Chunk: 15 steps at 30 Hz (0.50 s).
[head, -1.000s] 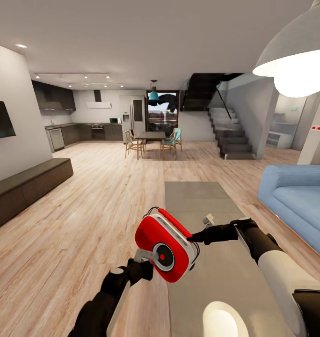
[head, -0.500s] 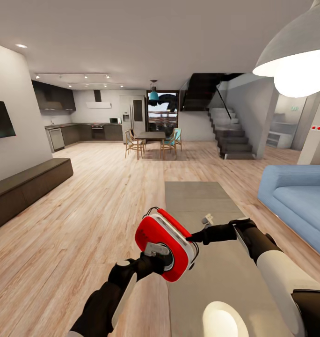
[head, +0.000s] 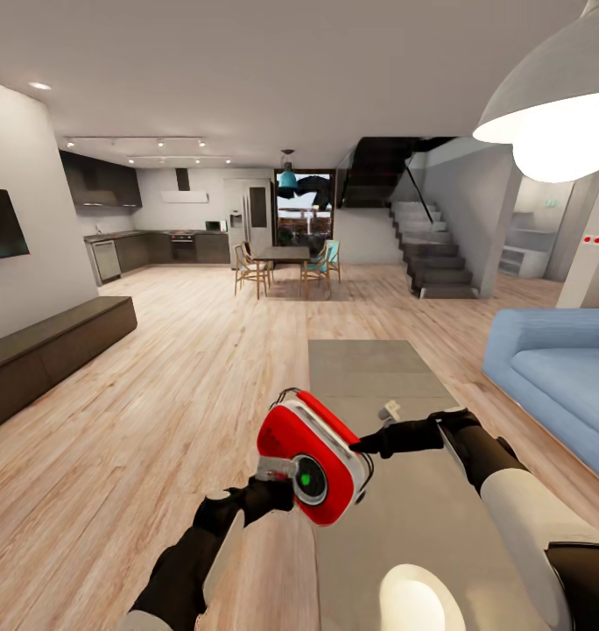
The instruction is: Turn on the radio receiver that's on the table in the living room.
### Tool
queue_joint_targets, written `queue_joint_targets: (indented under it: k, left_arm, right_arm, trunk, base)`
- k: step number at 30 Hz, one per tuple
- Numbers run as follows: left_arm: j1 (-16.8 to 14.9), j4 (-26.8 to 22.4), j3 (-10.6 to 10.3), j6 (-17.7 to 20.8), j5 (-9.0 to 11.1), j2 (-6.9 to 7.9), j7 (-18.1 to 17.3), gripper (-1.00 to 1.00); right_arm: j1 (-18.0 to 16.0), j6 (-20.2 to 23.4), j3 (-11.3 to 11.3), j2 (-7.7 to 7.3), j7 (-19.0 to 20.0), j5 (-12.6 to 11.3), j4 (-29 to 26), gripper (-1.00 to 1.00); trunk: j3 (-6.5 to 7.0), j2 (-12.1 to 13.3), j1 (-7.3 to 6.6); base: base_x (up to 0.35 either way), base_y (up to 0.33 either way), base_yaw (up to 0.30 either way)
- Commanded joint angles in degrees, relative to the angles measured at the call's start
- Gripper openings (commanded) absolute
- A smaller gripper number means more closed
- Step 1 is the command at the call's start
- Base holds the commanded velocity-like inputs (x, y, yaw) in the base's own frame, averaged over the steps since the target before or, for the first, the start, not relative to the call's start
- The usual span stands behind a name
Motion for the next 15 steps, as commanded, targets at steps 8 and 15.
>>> queue_joint_targets:
  k: [8,15]
  left_arm:
    - [0.2,10.0,22.1,-3.3,0.0,11.34,2.6,-1.0]
    - [0.2,30.2,29.1,-16.0,0.1,17.14,6.8,-1.0]
  right_arm:
    - [0.0,0.1,0.1,-0.02,-9.5,-0.2,-0.1,-1.0]
    - [0.0,0.5,0.0,-0.02,-20.8,-0.7,0.1,-1.0]
  trunk:
    - [0.0,0.0,0.0]
    - [0.0,0.0,0.0]
  base:
    - [0.0,0.0,0.0]
    - [0.0,0.0,0.0]
